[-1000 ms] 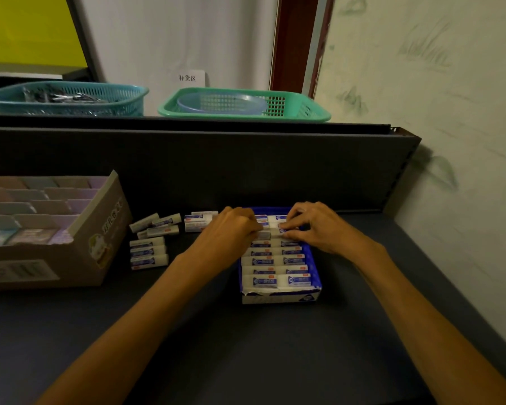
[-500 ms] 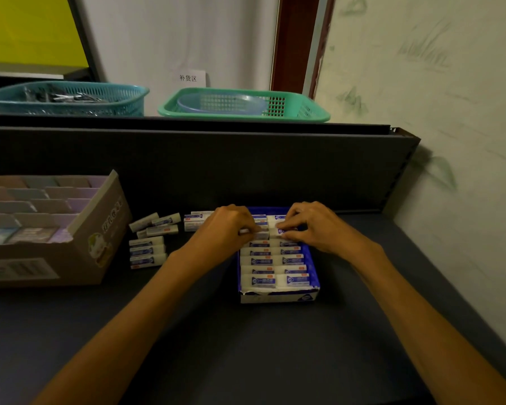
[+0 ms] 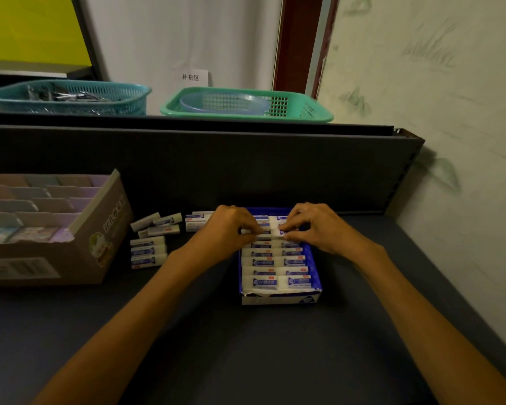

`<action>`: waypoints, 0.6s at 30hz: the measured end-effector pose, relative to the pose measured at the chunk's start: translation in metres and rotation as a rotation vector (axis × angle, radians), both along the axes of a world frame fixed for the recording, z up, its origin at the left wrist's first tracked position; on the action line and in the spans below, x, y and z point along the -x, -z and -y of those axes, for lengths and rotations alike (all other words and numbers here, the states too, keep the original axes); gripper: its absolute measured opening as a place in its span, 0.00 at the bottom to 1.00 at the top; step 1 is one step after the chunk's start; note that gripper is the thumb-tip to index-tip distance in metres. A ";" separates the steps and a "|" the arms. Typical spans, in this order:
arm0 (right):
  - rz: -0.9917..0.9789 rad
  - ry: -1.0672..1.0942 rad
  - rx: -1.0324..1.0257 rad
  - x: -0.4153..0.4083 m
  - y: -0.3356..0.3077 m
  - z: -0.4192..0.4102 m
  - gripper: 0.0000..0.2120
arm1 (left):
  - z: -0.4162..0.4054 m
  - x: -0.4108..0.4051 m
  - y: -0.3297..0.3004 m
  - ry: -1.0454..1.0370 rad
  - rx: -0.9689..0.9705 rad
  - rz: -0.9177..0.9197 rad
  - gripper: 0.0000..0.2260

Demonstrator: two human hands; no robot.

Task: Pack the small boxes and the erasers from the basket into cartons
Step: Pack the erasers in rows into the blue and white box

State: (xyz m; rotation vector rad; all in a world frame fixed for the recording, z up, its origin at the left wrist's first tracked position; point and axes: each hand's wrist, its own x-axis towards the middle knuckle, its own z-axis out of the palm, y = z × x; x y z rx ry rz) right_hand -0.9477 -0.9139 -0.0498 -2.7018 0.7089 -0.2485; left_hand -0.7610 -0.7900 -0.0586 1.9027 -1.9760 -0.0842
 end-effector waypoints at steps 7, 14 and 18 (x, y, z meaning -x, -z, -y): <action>0.037 0.005 -0.054 0.001 -0.001 0.001 0.13 | 0.003 -0.001 0.000 -0.023 -0.034 -0.015 0.14; 0.047 0.002 -0.078 0.001 0.000 0.004 0.12 | 0.006 -0.006 -0.001 -0.013 -0.055 0.020 0.13; 0.050 0.004 -0.107 0.000 0.001 0.004 0.11 | 0.008 -0.006 0.000 -0.002 -0.069 0.026 0.12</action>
